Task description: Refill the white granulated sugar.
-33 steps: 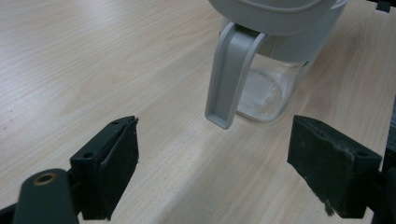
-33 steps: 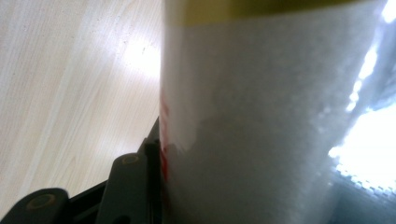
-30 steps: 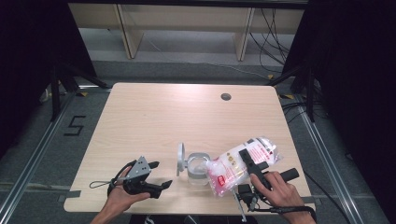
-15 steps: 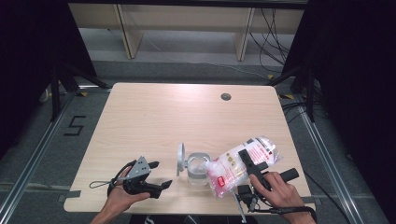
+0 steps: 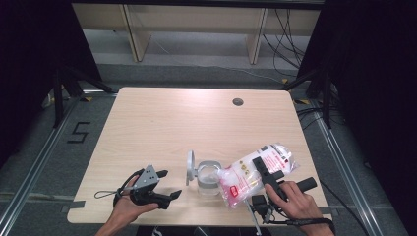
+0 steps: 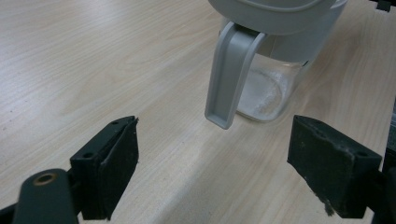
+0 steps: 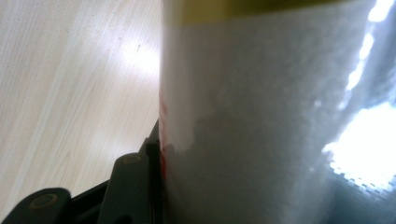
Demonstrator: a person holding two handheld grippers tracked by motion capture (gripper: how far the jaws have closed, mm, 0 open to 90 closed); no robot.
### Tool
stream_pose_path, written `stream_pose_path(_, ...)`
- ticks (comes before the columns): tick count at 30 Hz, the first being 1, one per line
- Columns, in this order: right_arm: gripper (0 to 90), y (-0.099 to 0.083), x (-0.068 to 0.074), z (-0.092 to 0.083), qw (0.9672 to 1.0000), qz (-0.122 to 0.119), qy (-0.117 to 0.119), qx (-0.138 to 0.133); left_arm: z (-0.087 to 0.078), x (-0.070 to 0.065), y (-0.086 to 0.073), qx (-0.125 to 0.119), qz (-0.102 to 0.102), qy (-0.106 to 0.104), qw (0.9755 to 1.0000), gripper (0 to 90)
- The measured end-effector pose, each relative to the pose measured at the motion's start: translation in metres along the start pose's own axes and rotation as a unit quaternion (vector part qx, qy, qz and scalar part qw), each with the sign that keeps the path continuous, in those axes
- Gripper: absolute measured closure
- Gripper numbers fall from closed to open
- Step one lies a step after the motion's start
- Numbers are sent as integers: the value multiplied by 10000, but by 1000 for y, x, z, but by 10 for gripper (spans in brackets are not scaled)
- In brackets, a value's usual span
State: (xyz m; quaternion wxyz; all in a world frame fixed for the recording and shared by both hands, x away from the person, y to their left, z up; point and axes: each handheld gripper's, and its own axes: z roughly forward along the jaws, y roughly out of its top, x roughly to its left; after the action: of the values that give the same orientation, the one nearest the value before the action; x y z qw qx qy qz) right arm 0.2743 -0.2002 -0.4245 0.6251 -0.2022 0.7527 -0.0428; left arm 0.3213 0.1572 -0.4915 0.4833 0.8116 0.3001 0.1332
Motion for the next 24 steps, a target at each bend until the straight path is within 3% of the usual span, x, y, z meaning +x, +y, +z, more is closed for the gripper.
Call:
stream_pose_path(2, 539, 1, -3, 1, 9998, -157, -36, -83, 0, 1, 0, -3, 34, -4, 10000, 159)
stream_pose_path(5, 539, 1, -2, 0, 10000, -77, -28, -41, 0, 1, 0, -2, 43, -11, 10000, 158)
stream_pose_path(6, 539, 2, -3, 0, 9997, -252, -44, -54, 0, 0, 0, -6, 16, 8, 10000, 158)
stream_pose_path(9, 540, 3, 0, 0, 9999, -101, -27, -35, 0, 0, 0, -2, 21, 11, 10000, 158)
stream_pose_path(13, 541, 2, 0, -1, 9999, -124, -33, 0, -1, 1, 1, 3, 83, 4, 10000, 158)
stream_pose_path(15, 541, 1, -3, -1, 9995, -288, -71, -61, -1, 1, 1, 5, 89, 11, 10000, 158)
stream_pose_path(16, 541, 0, -1, -1, 9999, -144, -77, -34, -1, 1, 1, 1, 117, 1, 9999, 158)
stream_pose_path(17, 541, 1, -3, -1, 9996, -247, -88, -47, -1, 2, 1, 1, 154, -2, 9999, 158)
stream_pose_path(18, 541, 0, -2, -2, 9998, -204, -76, -11, -1, 0, 0, -4, -1, 13, 10000, 158)
stream_pose_path(20, 542, 0, -2, -3, 9998, -169, -70, -1, -1, 2, 1, 2, 127, 3, 9999, 158)
stream_pose_path(24, 543, 1, -3, -2, 9995, -308, -71, -65, -1, 2, 1, 3, 144, 2, 9999, 158)
